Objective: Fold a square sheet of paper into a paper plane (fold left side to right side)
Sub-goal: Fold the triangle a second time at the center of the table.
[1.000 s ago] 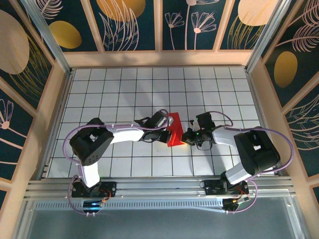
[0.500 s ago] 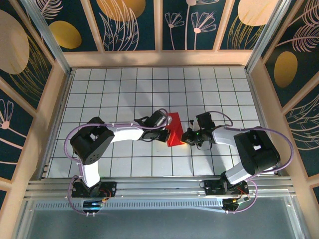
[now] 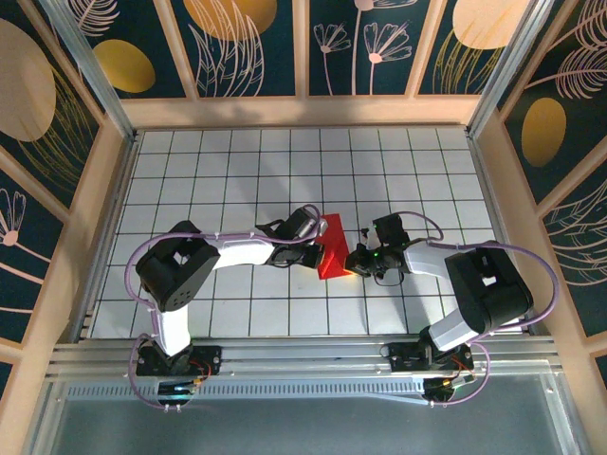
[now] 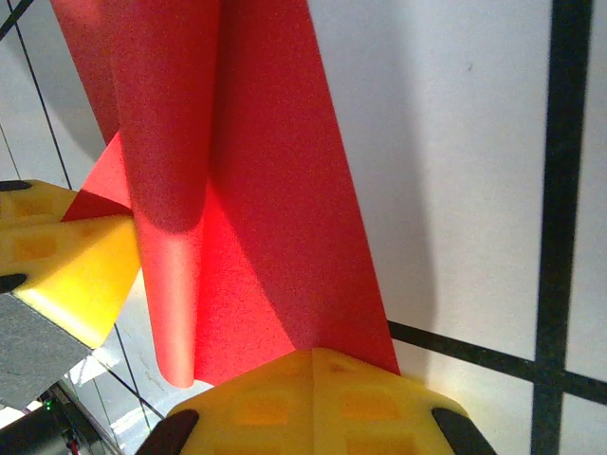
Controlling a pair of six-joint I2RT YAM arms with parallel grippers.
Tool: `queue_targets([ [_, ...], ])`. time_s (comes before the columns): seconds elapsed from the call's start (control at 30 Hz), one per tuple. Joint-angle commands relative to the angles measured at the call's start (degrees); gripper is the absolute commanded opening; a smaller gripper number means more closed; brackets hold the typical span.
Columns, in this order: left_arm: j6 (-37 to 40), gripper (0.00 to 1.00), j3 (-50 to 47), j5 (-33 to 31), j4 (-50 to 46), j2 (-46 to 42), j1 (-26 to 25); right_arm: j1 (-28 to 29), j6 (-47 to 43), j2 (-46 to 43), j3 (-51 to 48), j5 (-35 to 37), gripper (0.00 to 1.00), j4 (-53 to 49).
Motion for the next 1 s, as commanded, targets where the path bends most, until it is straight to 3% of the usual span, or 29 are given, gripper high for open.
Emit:
queue_targets([
  [0.0, 0.9, 0.00, 1.2, -0.9, -0.4, 1.1, 0.5, 0.6, -1.2, 1.8, 0.0, 3.1, 0.00, -3.5],
  [0.97, 1.6, 0.00, 1.4, -2.7, -2.2, 2.3, 0.5, 0.6, -1.3, 2.3, 0.3, 2.8, 0.00, -3.7],
])
